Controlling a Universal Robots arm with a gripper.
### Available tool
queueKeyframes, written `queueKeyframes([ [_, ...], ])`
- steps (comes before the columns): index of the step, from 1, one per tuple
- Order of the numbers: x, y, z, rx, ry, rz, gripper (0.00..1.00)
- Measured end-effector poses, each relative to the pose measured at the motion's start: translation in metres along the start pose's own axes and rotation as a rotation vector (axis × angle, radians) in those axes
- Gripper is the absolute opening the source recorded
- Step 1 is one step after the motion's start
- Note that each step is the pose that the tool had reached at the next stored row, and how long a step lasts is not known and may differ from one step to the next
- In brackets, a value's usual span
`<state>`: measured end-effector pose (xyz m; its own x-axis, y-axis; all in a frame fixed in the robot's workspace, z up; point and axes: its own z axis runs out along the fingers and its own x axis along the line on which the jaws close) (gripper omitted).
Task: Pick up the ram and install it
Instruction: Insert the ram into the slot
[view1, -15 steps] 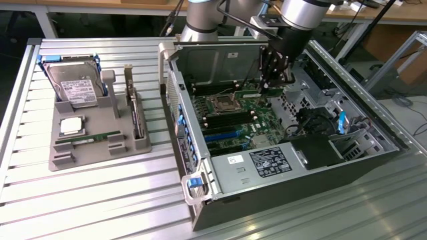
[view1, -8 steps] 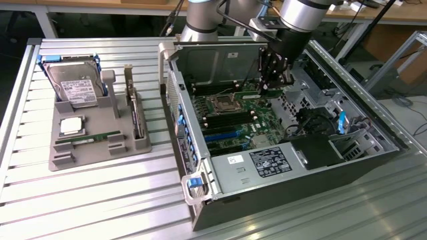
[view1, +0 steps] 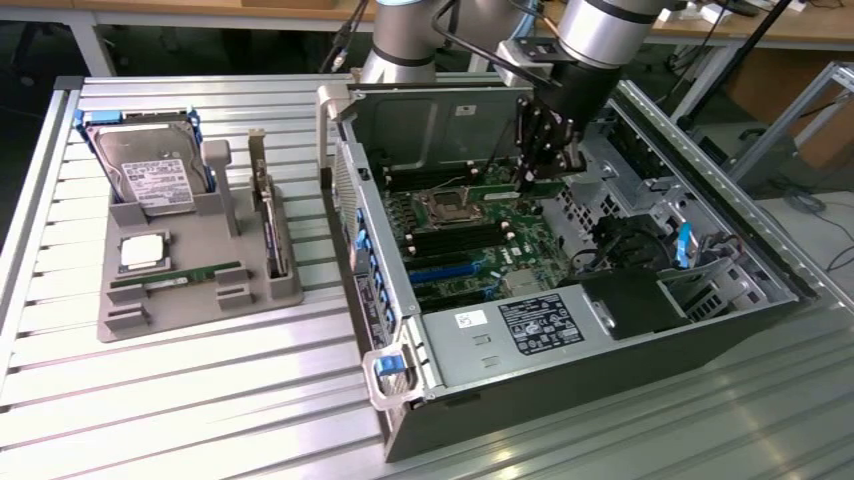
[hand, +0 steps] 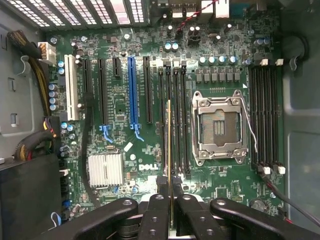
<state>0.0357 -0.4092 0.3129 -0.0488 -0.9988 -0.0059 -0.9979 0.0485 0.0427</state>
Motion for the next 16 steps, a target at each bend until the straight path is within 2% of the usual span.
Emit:
queueKeyframes([
  [16,0.0,-0.0003,0.0067,0.0,0.0,0.0,0.13],
])
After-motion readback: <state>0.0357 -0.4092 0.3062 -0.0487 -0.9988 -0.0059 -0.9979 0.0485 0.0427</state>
